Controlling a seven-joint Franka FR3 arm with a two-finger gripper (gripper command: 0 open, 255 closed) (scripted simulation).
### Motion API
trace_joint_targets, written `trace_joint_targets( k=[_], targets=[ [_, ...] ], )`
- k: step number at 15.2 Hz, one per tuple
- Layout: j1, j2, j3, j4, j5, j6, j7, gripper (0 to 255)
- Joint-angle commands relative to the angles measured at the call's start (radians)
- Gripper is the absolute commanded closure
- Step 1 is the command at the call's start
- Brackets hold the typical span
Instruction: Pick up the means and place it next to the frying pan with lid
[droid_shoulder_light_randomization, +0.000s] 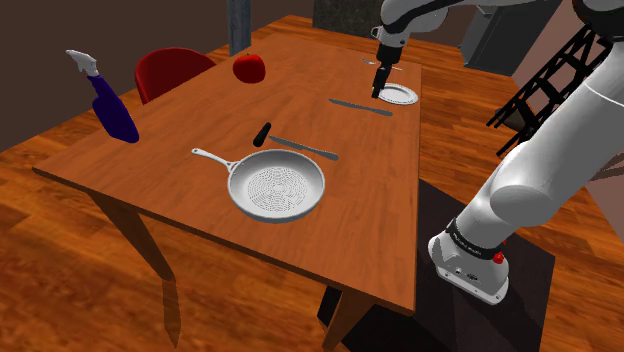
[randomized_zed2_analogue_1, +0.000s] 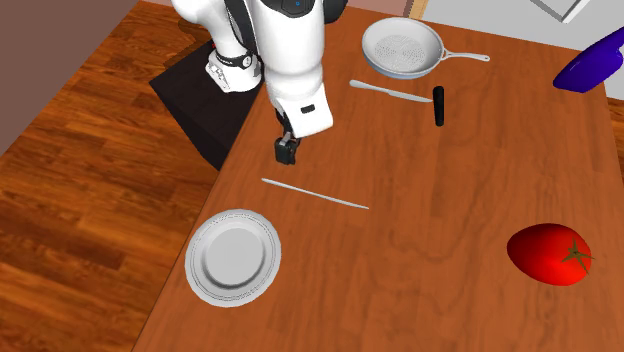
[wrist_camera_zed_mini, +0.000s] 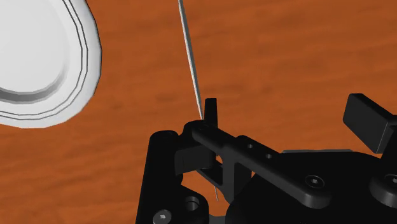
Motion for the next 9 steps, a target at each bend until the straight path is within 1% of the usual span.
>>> trace_joint_targets(
  k=[1, 5, 6, 9],
  targets=[
    [-0.004, 0.084, -0.011, 0.057, 0.02, 0.015, -0.062, 0],
    [-0.031, 0.253, -0.018, 0.185, 0.065, 0.034, -0.18, 0],
    [-0.036, 0.267, -0.016, 0.196, 0.069, 0.035, -0.189, 0],
    [-0.039, 0.283, -0.014, 0.175, 0.077, 0.072, -0.194, 0]
  ],
)
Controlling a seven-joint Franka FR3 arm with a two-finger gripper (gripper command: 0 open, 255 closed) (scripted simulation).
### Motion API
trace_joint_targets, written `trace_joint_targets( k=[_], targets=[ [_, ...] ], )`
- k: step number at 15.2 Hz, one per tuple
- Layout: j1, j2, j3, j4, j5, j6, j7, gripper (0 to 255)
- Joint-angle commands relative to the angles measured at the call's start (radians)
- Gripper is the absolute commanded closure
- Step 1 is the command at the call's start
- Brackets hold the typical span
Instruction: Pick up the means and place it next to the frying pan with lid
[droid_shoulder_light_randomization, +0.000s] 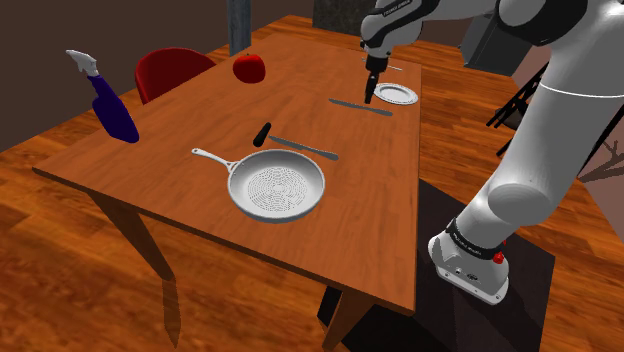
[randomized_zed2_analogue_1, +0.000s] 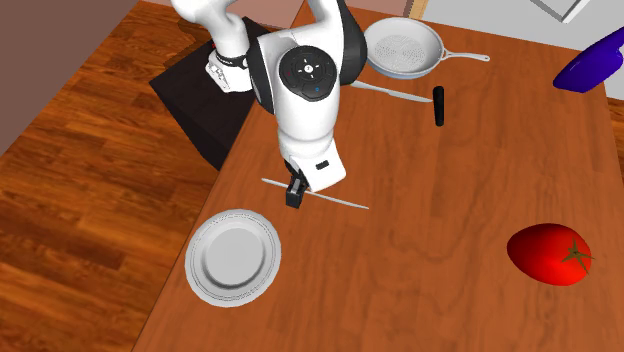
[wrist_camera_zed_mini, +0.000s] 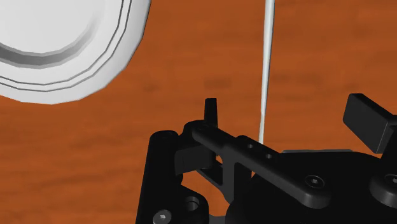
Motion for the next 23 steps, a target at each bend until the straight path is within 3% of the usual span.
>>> trace_joint_targets(
  k=[1, 4, 12, 13, 23],
  targets=[
    [-0.002, 0.015, 0.002, -0.009, 0.007, 0.023, -0.005, 0],
    [-0.006, 0.037, 0.005, -0.031, 0.018, 0.066, -0.013, 0],
    [-0.006, 0.037, 0.005, -0.031, 0.018, 0.066, -0.013, 0],
    [-0.006, 0.037, 0.005, -0.031, 0.018, 0.066, -0.013, 255],
    [-0.005, 0.03, 0.004, -0.026, 0.015, 0.054, -0.011, 255]
  ],
)
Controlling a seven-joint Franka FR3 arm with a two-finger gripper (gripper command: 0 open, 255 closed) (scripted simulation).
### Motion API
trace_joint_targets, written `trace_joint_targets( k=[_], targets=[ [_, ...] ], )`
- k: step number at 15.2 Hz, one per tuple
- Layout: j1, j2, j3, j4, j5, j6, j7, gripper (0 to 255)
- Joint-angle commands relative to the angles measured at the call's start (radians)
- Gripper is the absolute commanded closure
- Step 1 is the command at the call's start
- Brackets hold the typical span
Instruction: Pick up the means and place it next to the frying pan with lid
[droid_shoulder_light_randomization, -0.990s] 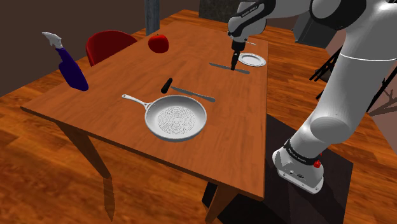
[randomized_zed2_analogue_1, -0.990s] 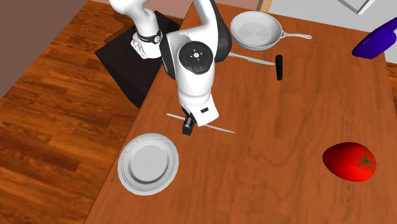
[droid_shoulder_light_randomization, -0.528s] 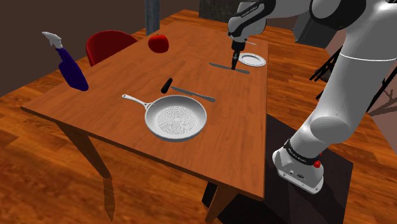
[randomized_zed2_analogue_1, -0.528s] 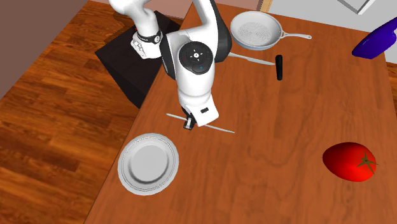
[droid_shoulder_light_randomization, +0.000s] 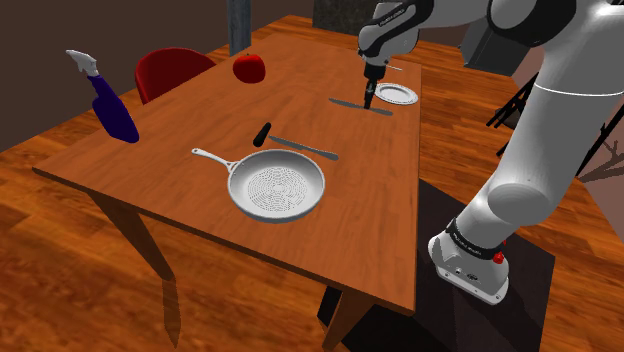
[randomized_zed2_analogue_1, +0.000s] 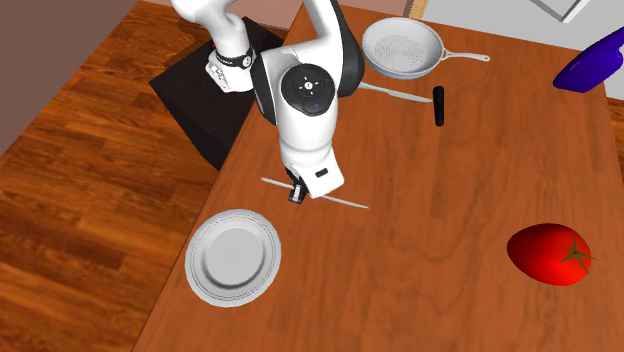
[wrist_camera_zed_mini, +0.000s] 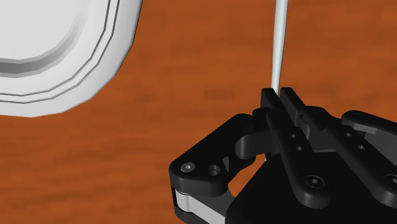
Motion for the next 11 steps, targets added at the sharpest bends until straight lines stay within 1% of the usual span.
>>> trace_joint_targets(
  k=[1, 11],
  targets=[
    [0.002, -0.011, -0.002, 0.008, -0.006, -0.018, 0.003, 255],
    [0.009, -0.07, -0.009, 0.075, -0.035, -0.139, 0.02, 255]
  ],
)
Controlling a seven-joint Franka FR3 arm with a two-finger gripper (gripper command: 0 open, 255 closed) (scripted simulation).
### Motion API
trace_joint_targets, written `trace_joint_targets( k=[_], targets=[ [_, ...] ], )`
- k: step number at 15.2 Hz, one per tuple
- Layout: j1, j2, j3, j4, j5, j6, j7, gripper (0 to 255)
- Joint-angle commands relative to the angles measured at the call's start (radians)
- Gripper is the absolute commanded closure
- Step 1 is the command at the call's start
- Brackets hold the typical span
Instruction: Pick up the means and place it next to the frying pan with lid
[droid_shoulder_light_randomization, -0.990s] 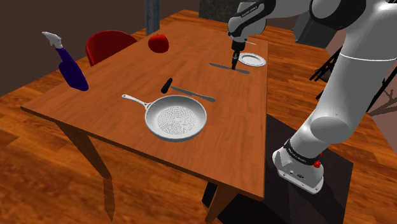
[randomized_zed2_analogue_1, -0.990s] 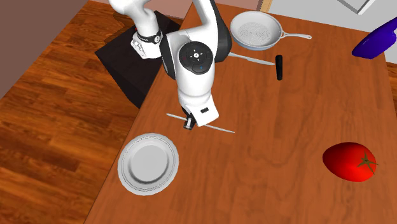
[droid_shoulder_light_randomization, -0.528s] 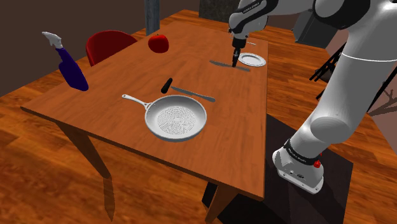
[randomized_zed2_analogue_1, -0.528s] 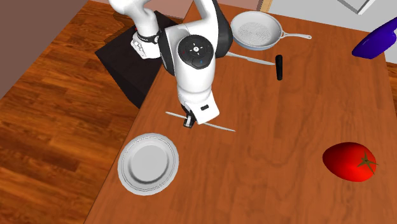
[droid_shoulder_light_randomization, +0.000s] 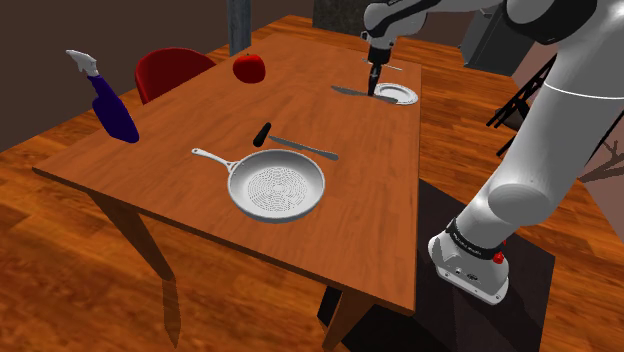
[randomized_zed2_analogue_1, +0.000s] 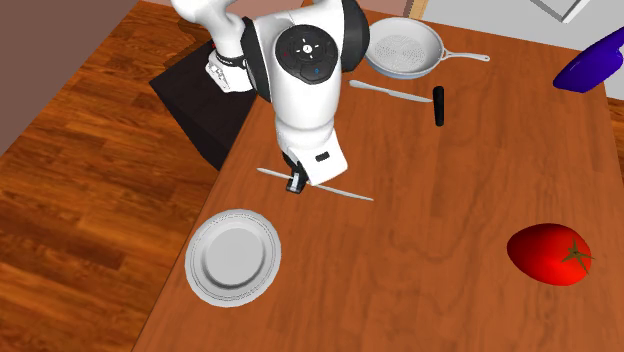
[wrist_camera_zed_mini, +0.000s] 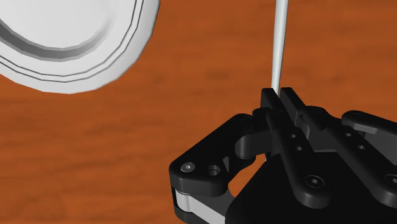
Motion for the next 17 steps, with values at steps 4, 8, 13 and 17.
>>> trace_joint_targets(
  k=[4, 8, 13, 17],
  targets=[
    [0.003, -0.024, -0.002, 0.042, -0.011, -0.065, 0.007, 255],
    [0.004, -0.038, -0.003, 0.079, -0.018, -0.115, 0.01, 255],
    [0.02, -0.071, 0.005, 0.088, -0.033, -0.154, 0.038, 255],
    [0.076, -0.154, 0.044, -0.007, -0.065, -0.138, 0.143, 255]
  ],
)
